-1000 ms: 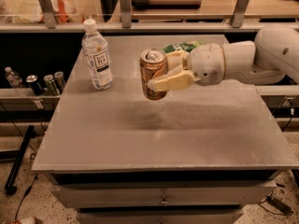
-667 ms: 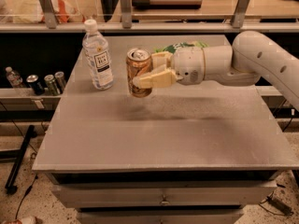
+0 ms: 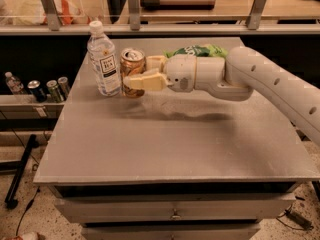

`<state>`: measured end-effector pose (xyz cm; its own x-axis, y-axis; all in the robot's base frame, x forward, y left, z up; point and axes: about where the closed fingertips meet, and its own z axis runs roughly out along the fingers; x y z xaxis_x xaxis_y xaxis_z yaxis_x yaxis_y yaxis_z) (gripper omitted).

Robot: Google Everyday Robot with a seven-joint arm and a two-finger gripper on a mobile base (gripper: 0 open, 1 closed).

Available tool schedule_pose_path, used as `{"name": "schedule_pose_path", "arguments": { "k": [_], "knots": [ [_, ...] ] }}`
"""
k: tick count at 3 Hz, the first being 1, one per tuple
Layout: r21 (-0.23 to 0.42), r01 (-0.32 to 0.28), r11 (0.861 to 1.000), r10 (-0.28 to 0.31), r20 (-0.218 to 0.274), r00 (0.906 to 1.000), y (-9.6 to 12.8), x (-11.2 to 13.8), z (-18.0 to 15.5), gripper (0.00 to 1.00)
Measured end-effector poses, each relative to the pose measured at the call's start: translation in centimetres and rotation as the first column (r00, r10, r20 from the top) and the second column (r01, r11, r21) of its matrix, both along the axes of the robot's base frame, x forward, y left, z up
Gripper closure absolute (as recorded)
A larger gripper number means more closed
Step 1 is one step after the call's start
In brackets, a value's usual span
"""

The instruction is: Move orange can near blue plastic bottle

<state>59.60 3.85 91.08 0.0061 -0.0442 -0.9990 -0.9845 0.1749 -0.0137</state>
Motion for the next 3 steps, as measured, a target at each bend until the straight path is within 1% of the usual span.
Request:
{"name": "schedule_pose_path", "arguments": {
  "k": [1, 2, 3],
  "knots": [
    [-0.022, 0.057, 0.998, -0.056, 0.019, 0.9982, 0.62, 0.55, 0.10, 1.00],
    [-0.069, 0.099, 0.993, -0.097, 0.032, 0.9947, 1.03, 0.85, -0.14, 1.00],
    [-0.103, 0.116, 0.988, -0.113, 0.034, 0.9930, 1.45, 1.07, -0.60, 1.00]
  ]
}}
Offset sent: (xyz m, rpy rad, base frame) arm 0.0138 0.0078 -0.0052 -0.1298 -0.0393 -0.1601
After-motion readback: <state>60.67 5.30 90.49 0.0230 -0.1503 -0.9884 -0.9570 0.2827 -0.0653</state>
